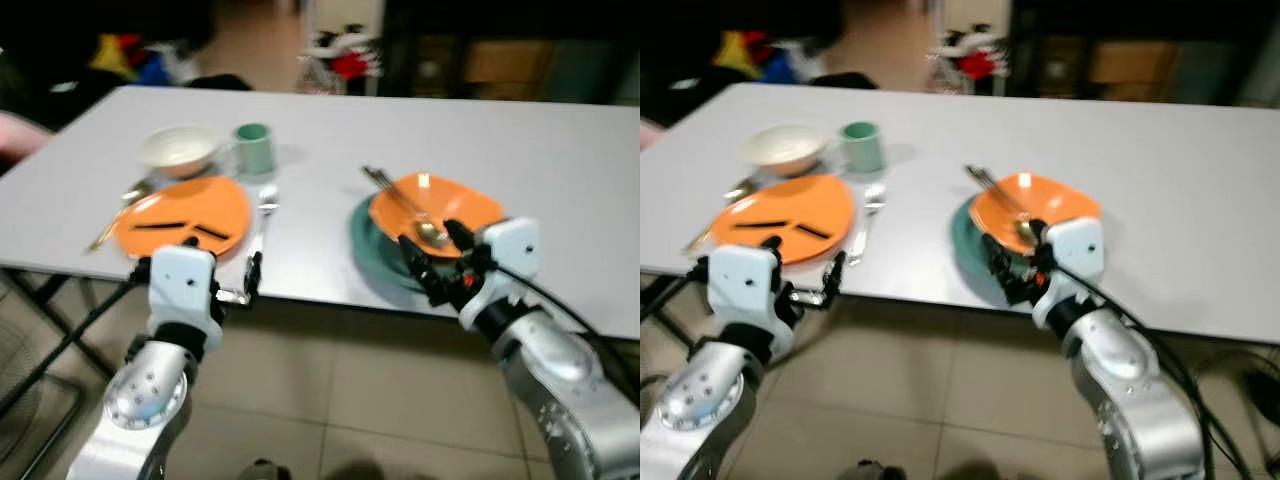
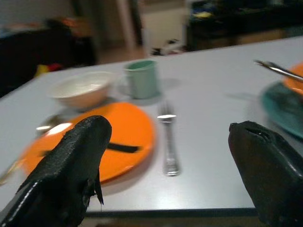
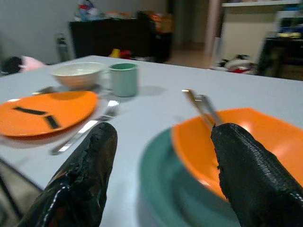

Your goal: Setting the table

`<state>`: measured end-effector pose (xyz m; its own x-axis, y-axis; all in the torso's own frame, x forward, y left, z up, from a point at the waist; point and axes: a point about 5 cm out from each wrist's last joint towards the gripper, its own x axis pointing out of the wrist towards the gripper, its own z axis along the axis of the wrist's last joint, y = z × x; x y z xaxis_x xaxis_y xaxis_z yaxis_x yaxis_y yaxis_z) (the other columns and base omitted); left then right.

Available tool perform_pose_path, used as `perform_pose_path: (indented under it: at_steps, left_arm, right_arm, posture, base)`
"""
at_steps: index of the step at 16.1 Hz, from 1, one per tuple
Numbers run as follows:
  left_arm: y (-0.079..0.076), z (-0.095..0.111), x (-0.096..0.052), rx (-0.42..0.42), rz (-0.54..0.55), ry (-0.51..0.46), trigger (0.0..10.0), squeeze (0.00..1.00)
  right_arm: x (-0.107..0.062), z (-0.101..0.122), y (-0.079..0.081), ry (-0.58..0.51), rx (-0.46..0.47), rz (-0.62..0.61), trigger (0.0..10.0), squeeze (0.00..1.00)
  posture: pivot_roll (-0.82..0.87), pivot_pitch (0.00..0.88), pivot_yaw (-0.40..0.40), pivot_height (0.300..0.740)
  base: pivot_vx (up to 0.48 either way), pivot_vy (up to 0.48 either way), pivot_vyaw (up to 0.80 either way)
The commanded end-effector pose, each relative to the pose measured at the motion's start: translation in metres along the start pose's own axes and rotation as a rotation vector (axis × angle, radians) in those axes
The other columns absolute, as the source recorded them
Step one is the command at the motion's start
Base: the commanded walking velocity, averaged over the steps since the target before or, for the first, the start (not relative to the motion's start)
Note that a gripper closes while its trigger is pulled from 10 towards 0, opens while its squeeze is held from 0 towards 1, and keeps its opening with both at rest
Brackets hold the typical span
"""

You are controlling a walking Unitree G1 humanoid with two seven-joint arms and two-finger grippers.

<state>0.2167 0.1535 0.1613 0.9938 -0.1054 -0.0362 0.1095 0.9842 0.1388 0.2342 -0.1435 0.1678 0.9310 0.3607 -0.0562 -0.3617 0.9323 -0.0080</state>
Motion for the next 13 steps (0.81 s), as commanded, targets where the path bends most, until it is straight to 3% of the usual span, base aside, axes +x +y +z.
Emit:
perform_pose_path:
  at_steps: [1, 10, 13]
  left_arm:
    - [0.005, -0.001, 0.000, 0.012, 0.013, -0.011, 10.0, 0.00]
    - [0.001, -0.011, -0.019, -0.040, 0.038, 0.030, 10.0, 0.00]
    - [0.004, -0.013, -0.024, -0.002, 0.058, 0.033, 10.0, 0.00]
  right_arm:
    - [0.000, 0.000, 0.003, -0.022, -0.007, 0.010, 10.0, 0.00]
    - [0.007, -0.016, 0.012, 0.008, 0.034, 0.091, 10.0, 0.00]
    - [0.009, -0.023, 0.007, 0.033, 0.060, 0.064, 10.0, 0.00]
  posture:
    - [-0.12, 0.000, 0.101, 0.740]
    - [-0.09, 0.000, 0.080, 0.740]
    - [-0.07, 0.000, 0.054, 0.740]
  base:
    - [0.000, 0.000, 0.80]
    - [0.000, 0.000, 0.80]
    - [0.000, 0.000, 0.80]
